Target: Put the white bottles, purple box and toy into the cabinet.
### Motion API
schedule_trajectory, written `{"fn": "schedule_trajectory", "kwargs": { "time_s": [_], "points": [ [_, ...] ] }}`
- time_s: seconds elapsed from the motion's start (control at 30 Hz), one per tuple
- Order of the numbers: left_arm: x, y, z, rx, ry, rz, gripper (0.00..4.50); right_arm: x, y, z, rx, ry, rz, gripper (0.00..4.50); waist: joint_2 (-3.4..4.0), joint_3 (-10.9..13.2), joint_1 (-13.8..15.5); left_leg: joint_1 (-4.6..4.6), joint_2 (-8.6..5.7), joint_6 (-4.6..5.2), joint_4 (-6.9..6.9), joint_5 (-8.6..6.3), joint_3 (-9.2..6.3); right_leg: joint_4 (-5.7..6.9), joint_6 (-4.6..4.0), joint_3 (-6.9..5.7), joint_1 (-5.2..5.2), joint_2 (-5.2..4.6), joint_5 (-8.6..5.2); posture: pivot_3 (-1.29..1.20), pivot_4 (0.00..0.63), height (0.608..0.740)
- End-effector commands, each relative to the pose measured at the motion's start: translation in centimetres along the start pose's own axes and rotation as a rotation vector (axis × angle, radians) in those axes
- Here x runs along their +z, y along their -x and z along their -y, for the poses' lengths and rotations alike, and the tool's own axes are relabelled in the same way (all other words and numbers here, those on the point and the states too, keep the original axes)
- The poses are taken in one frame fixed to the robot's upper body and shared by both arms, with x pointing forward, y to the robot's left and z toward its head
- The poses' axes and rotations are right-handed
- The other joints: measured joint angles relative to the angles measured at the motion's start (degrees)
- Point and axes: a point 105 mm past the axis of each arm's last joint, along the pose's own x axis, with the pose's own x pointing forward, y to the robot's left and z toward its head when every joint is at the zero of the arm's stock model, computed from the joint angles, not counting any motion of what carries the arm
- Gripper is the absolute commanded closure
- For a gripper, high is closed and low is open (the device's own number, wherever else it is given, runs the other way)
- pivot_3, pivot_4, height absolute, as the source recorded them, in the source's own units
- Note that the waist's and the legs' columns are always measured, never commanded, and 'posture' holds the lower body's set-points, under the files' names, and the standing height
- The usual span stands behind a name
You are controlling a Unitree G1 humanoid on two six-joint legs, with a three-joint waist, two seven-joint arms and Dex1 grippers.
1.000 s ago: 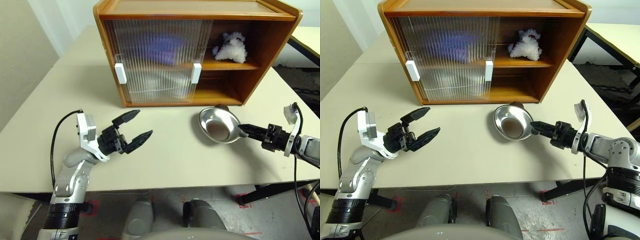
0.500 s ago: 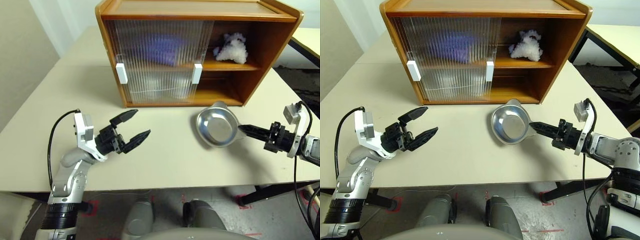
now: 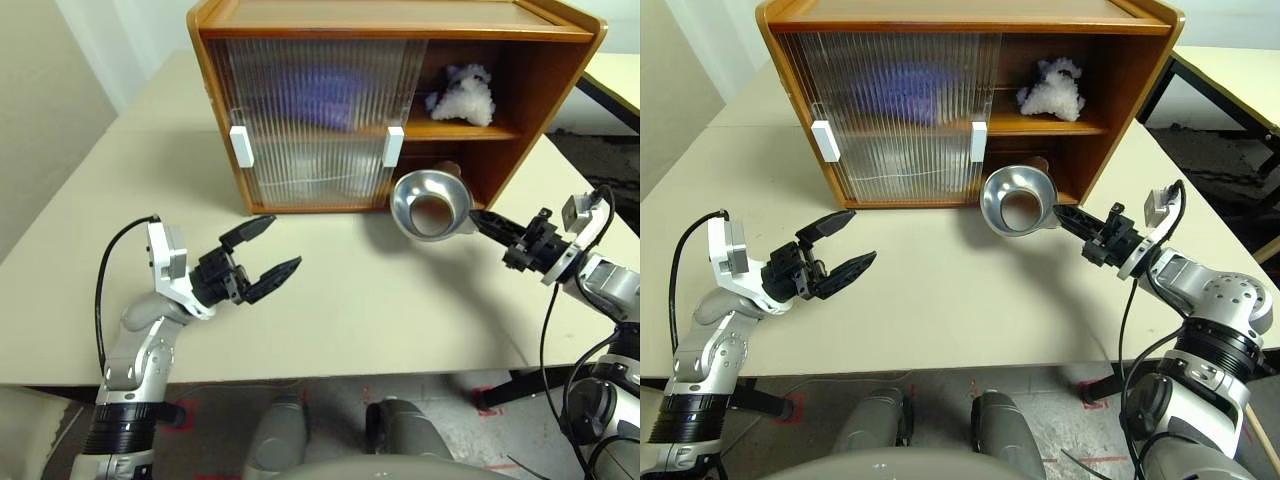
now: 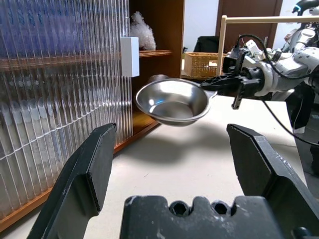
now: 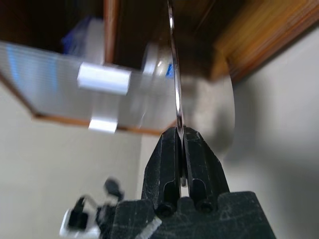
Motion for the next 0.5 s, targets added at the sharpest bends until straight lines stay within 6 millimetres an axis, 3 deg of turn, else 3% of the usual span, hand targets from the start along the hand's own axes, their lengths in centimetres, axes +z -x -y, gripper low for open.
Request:
{"fn": "schedule_trajectory", "kwargs": {
  "time_s": [0.03,0.5],
  "points": [
    [-0.2,0.0,-0.3,0.011,-0.001,-0.009,0.0,1.3,-0.6,0.8,-0.053,0.054,0.059,4.5,0.0,0.0,-0.03,-0.01,0.0,0.0,0.0,0.0,0.0,-0.02,0.01,0.0,0.0,0.0,0.01,0.22,0.003,0.74],
    [-0.2,0.1,-0.2,0.02,-0.005,-0.013,0.0,3.0,-5.3,1.9,-0.078,0.059,0.186,4.5,0.26,-0.15,-0.11,0.01,0.03,0.01,-0.01,0.0,0.02,-0.01,-0.04,0.03,0.0,0.03,0.06,0.24,0.004,0.74]
  ]
}}
